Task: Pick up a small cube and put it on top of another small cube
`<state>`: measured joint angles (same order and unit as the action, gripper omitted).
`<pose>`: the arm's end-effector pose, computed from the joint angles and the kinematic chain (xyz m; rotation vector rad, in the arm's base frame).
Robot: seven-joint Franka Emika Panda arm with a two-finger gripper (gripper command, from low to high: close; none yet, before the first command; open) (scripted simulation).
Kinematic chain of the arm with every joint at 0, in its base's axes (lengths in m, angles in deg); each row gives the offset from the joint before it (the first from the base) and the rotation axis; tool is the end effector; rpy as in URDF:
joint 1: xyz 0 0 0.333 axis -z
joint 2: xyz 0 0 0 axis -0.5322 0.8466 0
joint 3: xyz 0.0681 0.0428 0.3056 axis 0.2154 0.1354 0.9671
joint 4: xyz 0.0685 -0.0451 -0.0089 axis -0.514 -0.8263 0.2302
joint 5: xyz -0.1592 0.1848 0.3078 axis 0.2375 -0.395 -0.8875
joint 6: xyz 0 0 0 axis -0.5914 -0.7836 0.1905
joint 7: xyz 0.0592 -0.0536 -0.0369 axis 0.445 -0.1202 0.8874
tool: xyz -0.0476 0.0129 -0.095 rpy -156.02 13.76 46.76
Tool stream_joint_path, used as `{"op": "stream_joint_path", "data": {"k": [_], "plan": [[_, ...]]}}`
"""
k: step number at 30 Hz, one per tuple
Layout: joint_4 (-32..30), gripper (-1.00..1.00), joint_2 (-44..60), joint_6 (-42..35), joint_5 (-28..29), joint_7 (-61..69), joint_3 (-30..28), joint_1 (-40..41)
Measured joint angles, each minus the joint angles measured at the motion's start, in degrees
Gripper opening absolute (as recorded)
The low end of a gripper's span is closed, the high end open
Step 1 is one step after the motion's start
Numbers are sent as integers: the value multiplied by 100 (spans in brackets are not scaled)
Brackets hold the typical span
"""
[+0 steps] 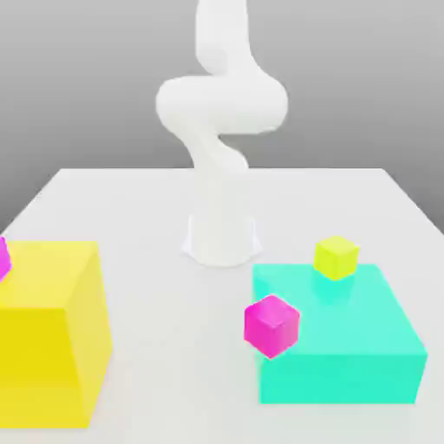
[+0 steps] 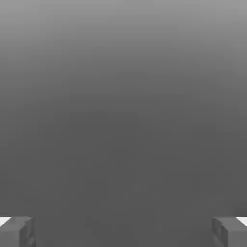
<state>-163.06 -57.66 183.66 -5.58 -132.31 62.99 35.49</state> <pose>0.3642 -0.0372 0.6892 -2.3775 1.2145 -0.9753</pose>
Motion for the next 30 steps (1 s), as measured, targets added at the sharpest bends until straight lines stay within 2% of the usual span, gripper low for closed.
{"op": "stream_joint_path", "data": {"k": [12, 21, 27, 30], "plan": [[-784, 0, 1847, 946, 18, -2559, -624, 1887], [-1398, 0, 3187, 1666, 482, -4851, -1013, 3263], [-2206, 0, 3806, 2277, 466, -6605, -1115, 3694], [-2764, 0, 4015, 2647, 167, -7412, -1074, 3658]]}}
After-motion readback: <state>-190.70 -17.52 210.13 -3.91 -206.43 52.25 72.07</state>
